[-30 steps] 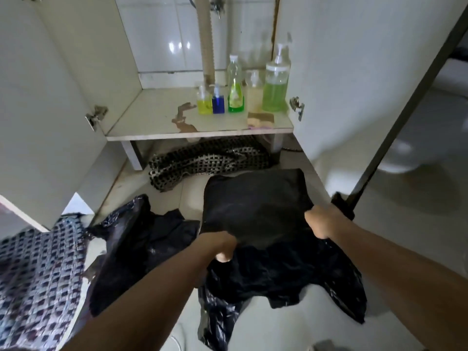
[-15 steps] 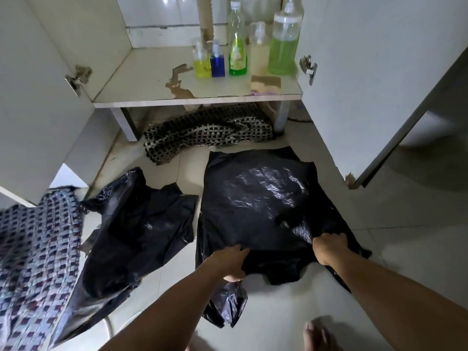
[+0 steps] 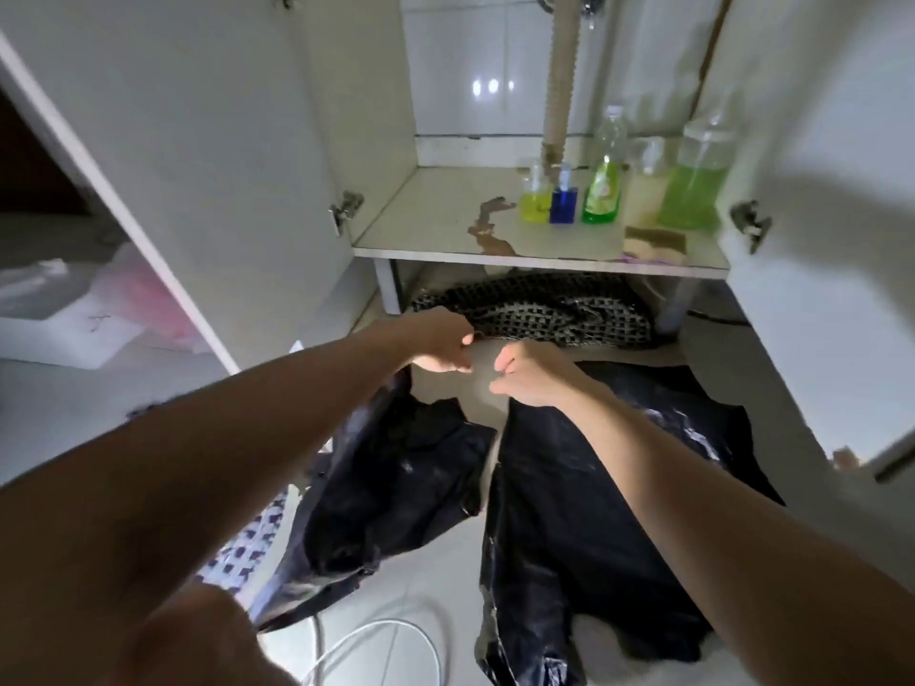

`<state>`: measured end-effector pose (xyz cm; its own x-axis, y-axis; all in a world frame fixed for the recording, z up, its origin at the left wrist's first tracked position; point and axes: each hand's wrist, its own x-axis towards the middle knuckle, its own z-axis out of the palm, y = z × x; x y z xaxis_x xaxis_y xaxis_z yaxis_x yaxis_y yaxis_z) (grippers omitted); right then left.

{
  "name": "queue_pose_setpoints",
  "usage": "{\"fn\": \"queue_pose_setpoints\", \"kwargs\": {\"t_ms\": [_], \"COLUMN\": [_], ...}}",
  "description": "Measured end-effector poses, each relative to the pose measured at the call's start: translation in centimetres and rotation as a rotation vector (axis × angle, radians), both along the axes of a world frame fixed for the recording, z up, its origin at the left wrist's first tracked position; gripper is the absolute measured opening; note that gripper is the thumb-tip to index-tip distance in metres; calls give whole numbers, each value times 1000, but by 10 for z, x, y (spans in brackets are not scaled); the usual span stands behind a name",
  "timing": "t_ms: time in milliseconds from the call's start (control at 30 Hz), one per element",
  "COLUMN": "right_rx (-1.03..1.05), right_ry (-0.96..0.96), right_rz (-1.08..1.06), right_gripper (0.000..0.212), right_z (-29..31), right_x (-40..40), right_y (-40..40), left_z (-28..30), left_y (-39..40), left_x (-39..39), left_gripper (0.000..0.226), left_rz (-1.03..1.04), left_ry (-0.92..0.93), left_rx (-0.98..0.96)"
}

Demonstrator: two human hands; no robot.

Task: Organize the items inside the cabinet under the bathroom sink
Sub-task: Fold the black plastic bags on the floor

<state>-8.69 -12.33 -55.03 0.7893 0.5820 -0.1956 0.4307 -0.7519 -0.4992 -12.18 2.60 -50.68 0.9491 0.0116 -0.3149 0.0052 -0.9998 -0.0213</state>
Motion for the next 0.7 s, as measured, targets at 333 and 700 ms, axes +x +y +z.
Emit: {"fn": "queue_pose_setpoints", "kwargs": {"t_ms": [333,700], "right_rx": [-67,220], "right_ry": [359,410], "right_rz": [51,-170], "right_gripper": [51,34], "right_z": [-106,-133], "right_x": [-86,-92], "right_y": [108,150], "left_z": [-108,-108], "left_y": [107,109], "left_x": [-123,-124], "left_gripper": [62,35], "left_rz": [326,161], "left_ry": [488,451], "left_rx": [-1,-98]}}
